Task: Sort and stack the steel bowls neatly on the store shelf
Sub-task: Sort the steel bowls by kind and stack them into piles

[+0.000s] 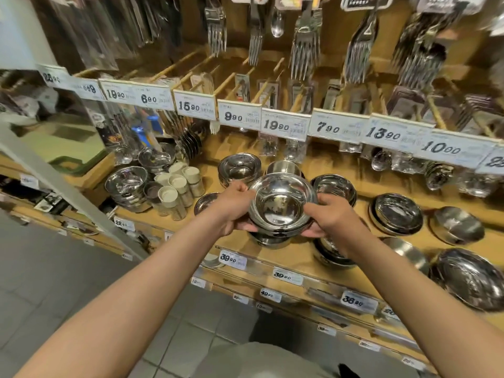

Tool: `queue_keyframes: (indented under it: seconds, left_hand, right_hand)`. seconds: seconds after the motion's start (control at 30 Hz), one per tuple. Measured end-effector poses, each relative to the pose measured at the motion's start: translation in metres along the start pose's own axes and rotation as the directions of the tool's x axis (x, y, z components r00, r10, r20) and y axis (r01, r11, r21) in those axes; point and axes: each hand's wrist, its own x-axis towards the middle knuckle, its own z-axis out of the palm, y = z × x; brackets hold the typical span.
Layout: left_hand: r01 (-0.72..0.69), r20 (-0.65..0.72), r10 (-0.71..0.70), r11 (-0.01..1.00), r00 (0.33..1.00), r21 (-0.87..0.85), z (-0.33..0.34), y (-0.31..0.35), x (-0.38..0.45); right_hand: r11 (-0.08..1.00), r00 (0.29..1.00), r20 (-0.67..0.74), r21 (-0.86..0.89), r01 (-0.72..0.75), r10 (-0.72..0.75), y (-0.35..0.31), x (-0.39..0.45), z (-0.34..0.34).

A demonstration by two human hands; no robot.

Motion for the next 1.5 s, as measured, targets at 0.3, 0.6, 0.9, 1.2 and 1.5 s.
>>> queue_keyframes:
  seconds: [0.3, 0.6, 0.9, 1.2, 1.5]
  left_hand:
    - [0.031, 0.024, -0.030, 0.999, 0.999, -0.039, -0.007, -0.018, 0.020]
    - [-0.003, -0.116, -0.005, 0.997, 0.993, -0.071, -0.061, -0.006, 0.086]
    - [0.085, -0.288, -0.055, 0.992, 0.956, 0.094, -0.104, 0.005, 0.193]
    - [0.192, -0.231, -0.184, 0.981, 0.955, 0.013, -0.097, 0.007, 0.226]
    - [0.196, -0.064, -0.193, 0.980, 0.979, 0.041, -0.099, 0.037, 0.195]
  right_hand:
    - [0.996, 0.999, 0.022, 0.083, -0.036, 0.035, 0.020, 0.014, 0.000]
    - [0.942, 0.992, -0.079, 0.328, -0.064, 0.095, 0.036, 0.060, 0.027]
    - [0.933, 0.970, -0.187, 0.351, -0.080, 0.153, 0.048, 0.091, 0.043]
    - [0.914, 0.971, -0.192, 0.401, -0.056, 0.144, 0.049, 0.090, 0.033]
    - [0.926, 0.965, -0.209, 0.371, -0.073, 0.160, 0.048, 0.093, 0.042]
